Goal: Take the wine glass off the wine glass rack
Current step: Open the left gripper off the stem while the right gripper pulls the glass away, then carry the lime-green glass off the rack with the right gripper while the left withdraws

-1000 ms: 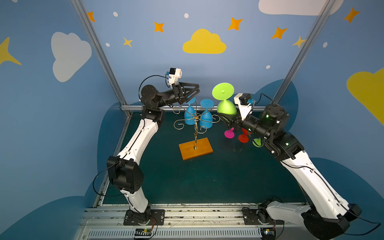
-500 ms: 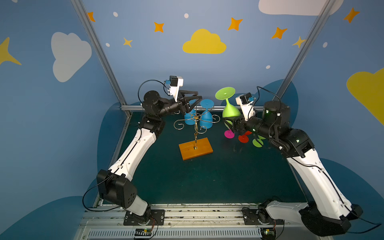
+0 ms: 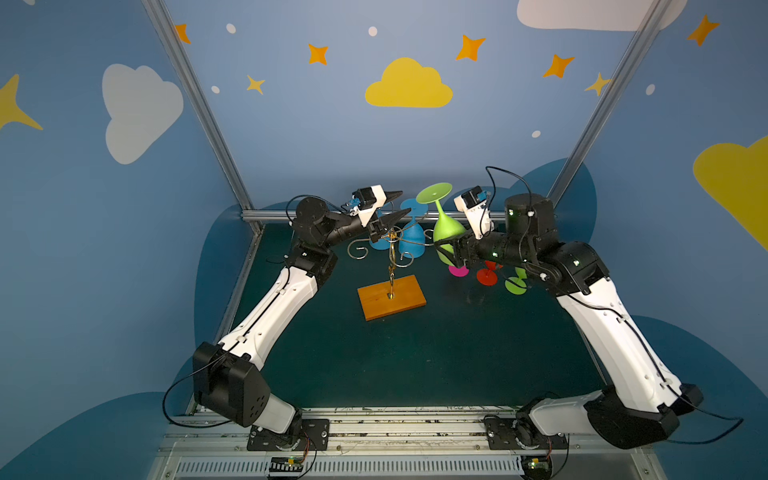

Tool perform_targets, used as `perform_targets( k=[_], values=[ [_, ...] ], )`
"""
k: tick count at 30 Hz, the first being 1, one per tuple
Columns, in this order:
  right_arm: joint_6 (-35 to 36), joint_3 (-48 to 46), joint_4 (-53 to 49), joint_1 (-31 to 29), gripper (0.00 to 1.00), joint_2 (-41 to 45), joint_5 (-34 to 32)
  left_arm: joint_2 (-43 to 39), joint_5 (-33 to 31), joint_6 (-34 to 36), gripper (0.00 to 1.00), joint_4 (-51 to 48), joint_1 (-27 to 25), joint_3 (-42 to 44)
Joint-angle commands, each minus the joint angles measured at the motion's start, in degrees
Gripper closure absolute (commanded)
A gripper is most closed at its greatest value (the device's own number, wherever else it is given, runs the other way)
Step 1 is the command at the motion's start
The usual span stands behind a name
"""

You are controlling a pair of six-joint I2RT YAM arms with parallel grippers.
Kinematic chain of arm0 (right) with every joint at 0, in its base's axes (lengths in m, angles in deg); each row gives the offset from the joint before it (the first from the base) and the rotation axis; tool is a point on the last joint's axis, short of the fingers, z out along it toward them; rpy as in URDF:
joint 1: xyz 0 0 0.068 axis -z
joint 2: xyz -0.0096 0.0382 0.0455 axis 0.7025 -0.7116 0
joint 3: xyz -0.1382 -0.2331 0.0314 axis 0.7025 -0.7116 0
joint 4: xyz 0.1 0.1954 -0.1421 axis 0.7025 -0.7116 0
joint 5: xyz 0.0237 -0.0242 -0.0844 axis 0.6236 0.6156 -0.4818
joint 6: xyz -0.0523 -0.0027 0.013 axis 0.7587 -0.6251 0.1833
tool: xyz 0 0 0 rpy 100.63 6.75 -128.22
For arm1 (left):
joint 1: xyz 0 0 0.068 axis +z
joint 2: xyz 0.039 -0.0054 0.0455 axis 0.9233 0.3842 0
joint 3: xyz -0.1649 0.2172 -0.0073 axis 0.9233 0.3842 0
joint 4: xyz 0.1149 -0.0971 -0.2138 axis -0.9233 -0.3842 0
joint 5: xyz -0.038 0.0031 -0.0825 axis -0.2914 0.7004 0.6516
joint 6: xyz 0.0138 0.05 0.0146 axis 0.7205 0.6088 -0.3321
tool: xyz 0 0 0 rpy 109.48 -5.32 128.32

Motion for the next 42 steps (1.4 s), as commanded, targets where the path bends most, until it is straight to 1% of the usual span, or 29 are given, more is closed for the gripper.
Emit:
perform_targets(
  k=[1,8,13,15,20,22,24,27,29,33,38,42],
  values=[
    [-0.94,1.84,-0.98,-0.68,0.81,-0.80,2.04,-0.37,1.13,3.11,0.59,2.52,-0.55,-0.59],
    [-1.06,3.05,-1.61,-1.62,0.82,-3.21,3.02,-0.08,3.41,4.17,0.62,1.66,-1.50,-1.08],
    [-1.22,3.20,-1.91,-2.36,0.82,-4.10,3.28,-0.02,3.09,5.02,0.67,1.15,-1.83,-0.82],
    [-1.33,3.18,-2.10,-2.59,0.82,-4.38,3.34,0.03,2.71,4.83,0.71,1.37,-1.81,-0.75],
    [-1.85,2.85,-1.97,-2.85,0.79,-4.11,3.36,-0.28,1.14,4.46,0.86,1.97,-1.85,-0.47],
    [-2.14,2.44,-1.44,-2.85,0.73,-3.72,3.45,-0.43,0.11,3.98,0.89,2.79,-1.80,0.13],
    [-2.50,1.68,-0.51,-2.81,0.58,-3.09,3.58,-0.72,-1.30,3.67,0.92,3.38,-1.85,0.79],
    [-3.16,-0.39,2.10,-2.81,0.31,-1.41,3.16,-1.00,-4.62,0.24,0.97,3.34,-1.86,1.08],
    [-3.58,-2.16,4.21,-2.74,0.22,0.03,2.58,-1.13,-6.31,-1.29,0.97,2.65,-1.80,1.04],
    [-4.90,-5.80,9.30,-2.38,0.17,3.55,2.93,-1.33,-9.76,-5.82,0.97,1.59,-1.80,1.15],
    [-6.51,-11.60,16.20,-1.21,0.15,9.13,4.77,-1.55,-15.24,-15.13,0.97,2.60,-1.71,3.23],
    [-7.55,-15.36,19.37,0.36,0.15,13.98,5.15,-1.69,-16.92,-20.86,0.97,3.03,-1.65,4.89]
  ],
)
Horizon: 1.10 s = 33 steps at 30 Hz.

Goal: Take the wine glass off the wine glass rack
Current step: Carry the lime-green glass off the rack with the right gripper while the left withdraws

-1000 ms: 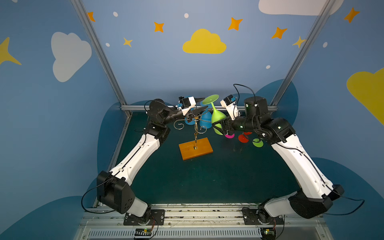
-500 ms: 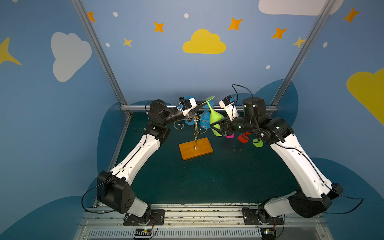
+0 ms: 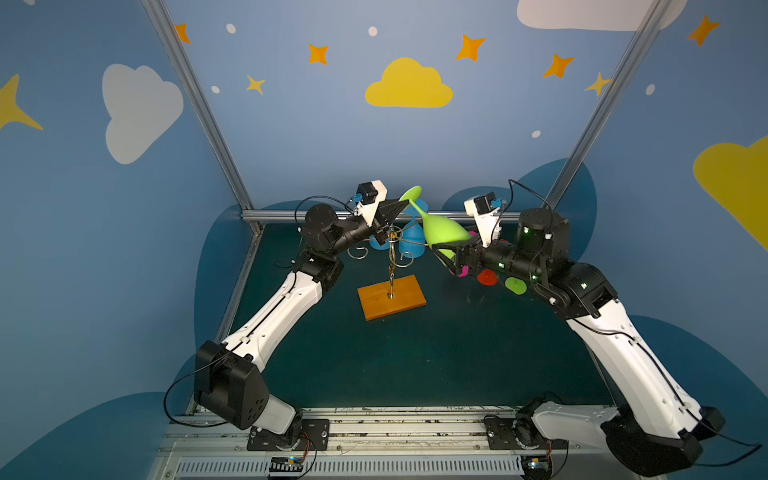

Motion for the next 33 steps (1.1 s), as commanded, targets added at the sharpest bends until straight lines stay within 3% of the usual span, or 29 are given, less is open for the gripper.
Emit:
perform_targets(
  k=[1,10,20,30,33],
  values=[
    [-1.21,-2.19,4.09,1.08,0.15,4.62,1.41,-1.34,-5.43,-8.11,0.97,2.18,0.56,1.15],
    [-1.78,-11.22,6.79,2.70,0.18,15.21,-5.95,-1.87,-3.81,-15.32,0.97,5.67,1.25,3.64],
    [-1.54,-11.32,7.54,3.24,0.29,14.71,-10.33,-2.80,-3.11,-16.63,0.97,6.94,1.19,5.48],
    [-2.43,-8.83,12.09,5.47,0.36,9.39,-6.17,-3.32,-1.09,-18.70,0.97,8.74,1.24,7.05],
    [-2.88,-7.53,12.75,6.04,0.43,7.15,-3.89,-3.20,-0.68,-19.14,0.97,8.92,1.24,7.29]
  ],
)
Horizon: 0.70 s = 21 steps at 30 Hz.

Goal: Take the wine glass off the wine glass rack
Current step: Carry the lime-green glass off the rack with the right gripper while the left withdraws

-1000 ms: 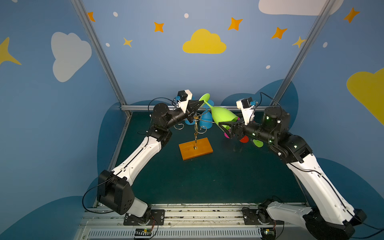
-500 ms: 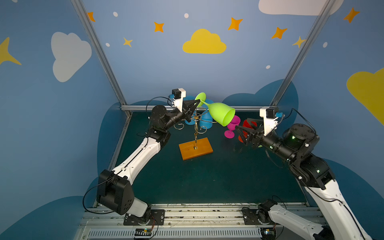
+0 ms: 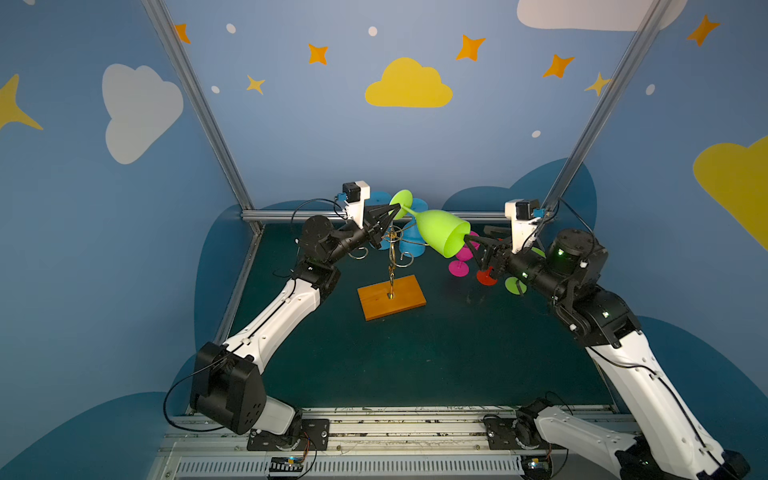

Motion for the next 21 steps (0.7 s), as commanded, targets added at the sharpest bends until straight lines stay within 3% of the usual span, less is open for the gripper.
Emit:
perform_targets(
  k=[1,5,10,14,16,19,21],
  values=[
    [-0.87,2.76,3.16,0.56,0.45,-1.93,3.45,-1.39,1.26,-1.27,0.97,2.55,0.04,0.30],
    [-1.81,3.56,4.52,0.75,0.60,-3.87,6.23,-1.13,1.90,-1.33,0.97,2.62,-0.02,0.27],
    [-2.55,4.34,4.85,0.79,0.89,-5.29,8.64,-0.89,1.48,-1.46,0.97,2.89,0.04,0.47],
    [-3.50,4.17,5.12,1.15,0.97,-4.73,7.03,-1.19,-0.57,-0.88,0.94,3.13,0.04,1.07],
    [-3.99,4.01,5.38,1.54,1.00,-4.13,6.63,-1.39,-1.31,-0.67,0.84,3.55,0.07,1.56],
    [-4.56,3.70,5.87,2.24,1.00,-3.00,6.37,-2.02,-2.98,-0.41,0.54,4.03,0.15,2.42],
    [-4.40,3.43,5.78,2.65,1.00,-2.02,5.69,-2.78,-4.28,0.49,0.45,3.09,0.38,2.92]
  ],
)
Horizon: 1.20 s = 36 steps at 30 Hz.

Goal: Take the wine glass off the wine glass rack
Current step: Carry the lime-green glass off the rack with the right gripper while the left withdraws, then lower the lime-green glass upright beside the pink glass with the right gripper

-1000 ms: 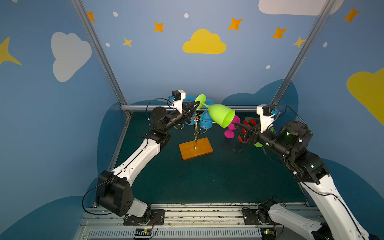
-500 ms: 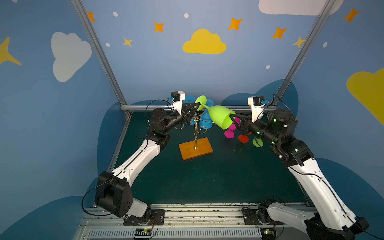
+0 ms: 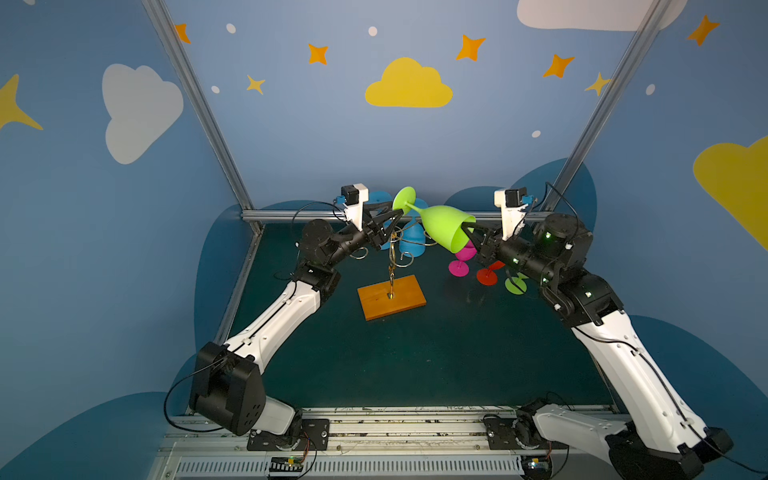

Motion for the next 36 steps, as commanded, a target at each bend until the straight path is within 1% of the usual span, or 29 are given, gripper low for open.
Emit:
perform_targets(
  k=[1,4,8,9,12,14,16,19,22,26,30,33,36],
  values=[
    [-0.48,0.89,2.34,0.86,1.00,3.09,-1.62,-2.93,-3.62,1.98,0.41,-0.17,0.30,0.42],
    [1.31,1.17,-0.44,2.18,1.00,5.38,-5.22,-4.80,-8.06,3.10,0.28,-2.22,0.99,1.39],
    [4.75,2.62,-7.87,3.66,1.00,8.87,-11.31,-7.68,-12.00,2.25,0.20,0.31,3.12,4.70],
    [5.55,3.08,-9.97,4.01,1.00,9.41,-12.75,-8.36,-14.38,1.95,0.19,0.41,3.79,5.37],
    [7.36,5.14,-18.93,4.57,1.00,10.85,-17.86,-11.15,-18.42,0.75,0.18,0.06,6.11,8.00],
    [7.63,6.56,-24.69,4.68,1.00,11.58,-19.33,-13.19,-20.52,0.33,0.17,-0.07,7.60,10.11],
    [7.42,7.98,-29.95,4.77,1.00,11.67,-20.09,-15.13,-22.10,1.50,0.17,-0.94,8.79,11.88],
    [8.33,9.64,-37.87,4.77,1.00,10.23,-23.82,-18.23,-25.99,4.00,0.17,-4.25,10.09,14.04],
    [8.48,10.64,-44.54,4.81,1.00,7.03,-27.23,-21.28,-28.72,3.76,0.17,-6.65,11.83,16.37],
    [8.12,9.67,-48.19,4.77,1.00,2.85,-26.70,-25.37,-28.47,5.38,0.17,-9.67,14.17,19.27],
    [8.02,7.15,-47.48,4.77,1.00,-1.54,-26.09,-28.94,-24.94,10.25,0.16,-12.82,16.93,21.24],
    [7.89,5.65,-45.66,4.84,1.00,-5.31,-24.49,-30.65,-22.70,13.52,0.15,-10.76,17.71,24.95],
    [7.92,5.17,-44.67,4.85,1.00,-9.97,-23.30,-31.47,-20.90,13.65,0.14,-8.86,18.28,27.87]
  ],
)
